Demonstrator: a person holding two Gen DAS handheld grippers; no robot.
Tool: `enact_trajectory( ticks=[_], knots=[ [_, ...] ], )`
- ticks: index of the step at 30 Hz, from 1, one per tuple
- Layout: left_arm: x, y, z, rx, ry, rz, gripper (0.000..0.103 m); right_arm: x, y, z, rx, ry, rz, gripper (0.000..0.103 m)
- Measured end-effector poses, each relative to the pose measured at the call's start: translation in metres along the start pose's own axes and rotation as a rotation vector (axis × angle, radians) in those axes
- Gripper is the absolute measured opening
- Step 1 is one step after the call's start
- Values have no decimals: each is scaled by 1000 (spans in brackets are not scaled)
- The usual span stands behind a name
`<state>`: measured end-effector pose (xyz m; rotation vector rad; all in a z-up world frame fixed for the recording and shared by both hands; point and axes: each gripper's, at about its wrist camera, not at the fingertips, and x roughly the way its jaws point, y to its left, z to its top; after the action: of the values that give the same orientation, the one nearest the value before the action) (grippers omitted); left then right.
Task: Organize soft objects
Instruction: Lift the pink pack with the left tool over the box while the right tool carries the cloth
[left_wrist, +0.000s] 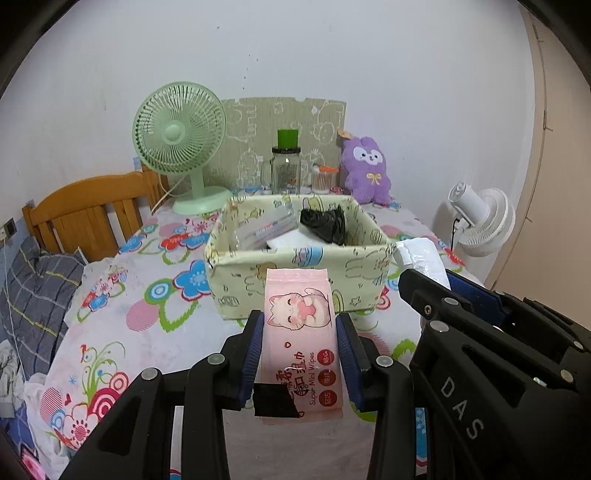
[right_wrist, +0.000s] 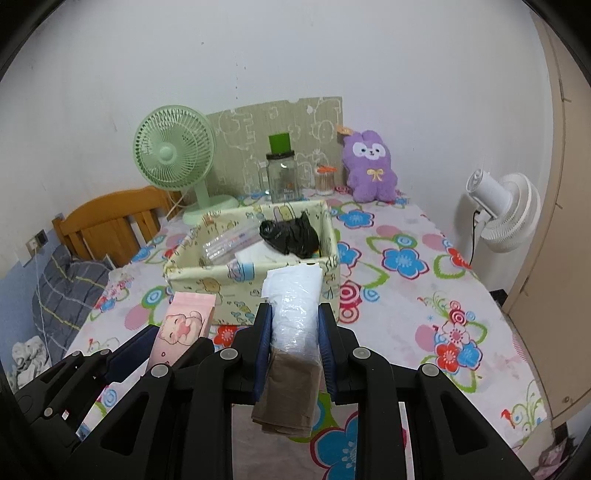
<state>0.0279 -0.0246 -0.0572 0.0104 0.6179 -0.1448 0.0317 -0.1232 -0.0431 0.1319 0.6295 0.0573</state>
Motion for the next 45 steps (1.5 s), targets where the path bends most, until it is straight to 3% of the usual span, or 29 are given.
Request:
enact_trajectory(
  ticks=[23, 45],
  knots=[
    [-45, -2, 45, 20, -121, 16, 40, -47, 9, 48, -15, -115, 2, 28],
    [-17, 5, 69, 3, -126, 13, 40, -10, 12, 78, -18, -103, 5, 28]
  ],
)
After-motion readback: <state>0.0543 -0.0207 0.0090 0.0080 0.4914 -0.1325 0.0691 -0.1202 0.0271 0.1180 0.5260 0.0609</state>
